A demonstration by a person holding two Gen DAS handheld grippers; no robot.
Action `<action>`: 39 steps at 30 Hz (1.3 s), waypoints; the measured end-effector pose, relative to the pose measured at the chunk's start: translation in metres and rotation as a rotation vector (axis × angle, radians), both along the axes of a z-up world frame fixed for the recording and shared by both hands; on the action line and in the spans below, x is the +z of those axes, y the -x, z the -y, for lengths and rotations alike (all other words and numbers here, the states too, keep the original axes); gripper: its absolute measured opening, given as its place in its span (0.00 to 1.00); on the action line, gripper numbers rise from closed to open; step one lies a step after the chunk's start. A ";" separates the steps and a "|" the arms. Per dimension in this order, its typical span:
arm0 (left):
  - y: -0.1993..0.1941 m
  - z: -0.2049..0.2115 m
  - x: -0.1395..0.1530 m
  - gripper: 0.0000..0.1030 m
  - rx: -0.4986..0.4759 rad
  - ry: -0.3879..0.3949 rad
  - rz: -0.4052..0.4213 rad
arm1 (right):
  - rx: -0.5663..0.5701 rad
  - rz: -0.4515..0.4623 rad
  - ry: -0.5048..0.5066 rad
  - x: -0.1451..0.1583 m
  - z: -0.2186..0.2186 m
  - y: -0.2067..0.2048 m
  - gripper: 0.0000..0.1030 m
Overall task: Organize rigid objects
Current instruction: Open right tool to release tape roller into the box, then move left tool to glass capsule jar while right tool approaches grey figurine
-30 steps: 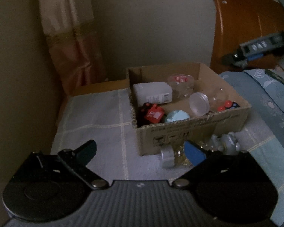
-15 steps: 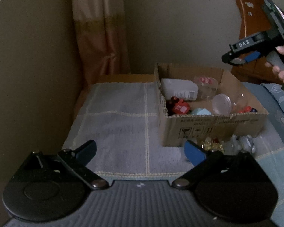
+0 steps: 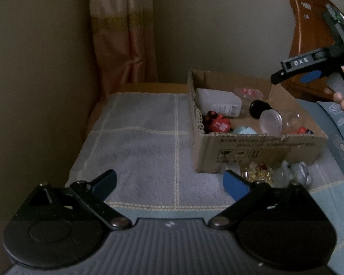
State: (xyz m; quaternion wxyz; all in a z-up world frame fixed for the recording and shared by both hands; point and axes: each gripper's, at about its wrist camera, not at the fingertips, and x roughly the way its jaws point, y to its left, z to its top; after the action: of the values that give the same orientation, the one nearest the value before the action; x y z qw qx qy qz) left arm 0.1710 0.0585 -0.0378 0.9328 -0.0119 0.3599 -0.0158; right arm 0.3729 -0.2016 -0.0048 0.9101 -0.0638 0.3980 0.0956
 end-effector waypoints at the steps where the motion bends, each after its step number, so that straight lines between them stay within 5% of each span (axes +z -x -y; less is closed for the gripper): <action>1: 0.000 0.000 0.000 0.96 0.001 -0.001 -0.001 | -0.011 0.003 -0.001 0.000 0.001 0.004 1.00; 14: 0.014 0.008 0.000 0.96 0.001 -0.012 -0.008 | -0.112 0.052 0.019 0.001 0.002 0.086 1.00; 24: 0.025 0.002 -0.003 0.96 0.009 -0.023 -0.019 | -0.198 0.026 -0.021 -0.043 -0.007 0.149 1.00; 31: 0.028 -0.003 -0.008 0.96 0.013 -0.016 -0.030 | -0.274 -0.047 -0.083 -0.082 -0.014 0.157 1.00; 39: 0.026 -0.007 -0.013 0.96 0.007 -0.013 -0.037 | -0.323 -0.049 -0.184 -0.088 -0.016 0.154 1.00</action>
State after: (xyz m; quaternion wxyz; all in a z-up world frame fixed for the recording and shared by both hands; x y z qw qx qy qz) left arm 0.1454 0.0650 -0.0505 0.9260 -0.0076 0.3772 -0.0101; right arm 0.2185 -0.1858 -0.0927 0.9056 0.0865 0.4149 -0.0141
